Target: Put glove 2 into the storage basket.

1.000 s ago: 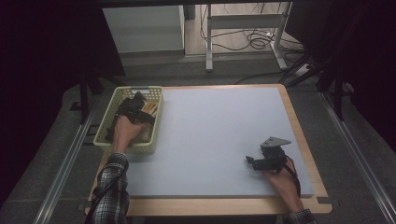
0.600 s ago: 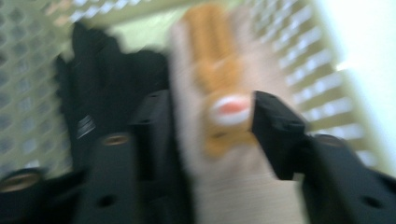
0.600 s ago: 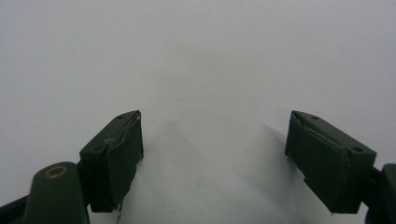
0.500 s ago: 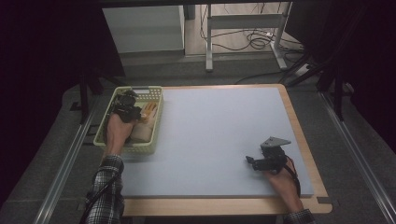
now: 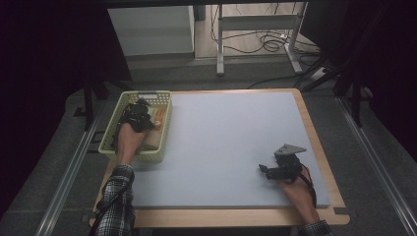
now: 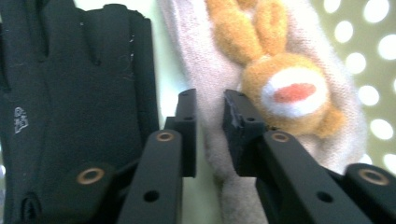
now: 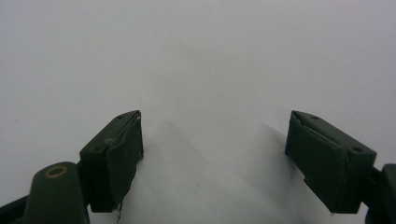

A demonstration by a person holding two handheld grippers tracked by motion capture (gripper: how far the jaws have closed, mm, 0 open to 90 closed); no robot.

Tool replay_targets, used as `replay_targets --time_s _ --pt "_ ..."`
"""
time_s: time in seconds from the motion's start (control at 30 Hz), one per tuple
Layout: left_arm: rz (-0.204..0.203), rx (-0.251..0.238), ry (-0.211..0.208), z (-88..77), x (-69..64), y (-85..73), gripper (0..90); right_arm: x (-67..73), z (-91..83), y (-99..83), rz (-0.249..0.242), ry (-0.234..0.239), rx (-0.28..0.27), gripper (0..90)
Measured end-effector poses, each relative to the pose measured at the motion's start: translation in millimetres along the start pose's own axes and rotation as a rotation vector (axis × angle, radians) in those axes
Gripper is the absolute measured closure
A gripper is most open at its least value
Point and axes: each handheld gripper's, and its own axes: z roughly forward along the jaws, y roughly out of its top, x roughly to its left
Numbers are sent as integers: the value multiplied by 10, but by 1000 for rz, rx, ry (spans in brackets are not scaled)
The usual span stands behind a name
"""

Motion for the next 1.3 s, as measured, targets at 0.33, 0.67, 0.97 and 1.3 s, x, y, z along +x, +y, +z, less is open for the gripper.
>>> replay_targets --time_s 0.33,0.67,0.97,1.3 --pt "-28 -83 -3 -196 184 -86 393 1 0 0 -1 0 0 188" --pt "-13 -135 -15 -365 205 -139 250 -1 -1 0 -4 -2 2 188" --pt "-22 -174 -57 -473 279 -234 158 -1 -1 0 -4 -2 1 187" --pt "-6 -213 -90 -571 282 -383 83 0 -1 0 -3 -4 2 184"
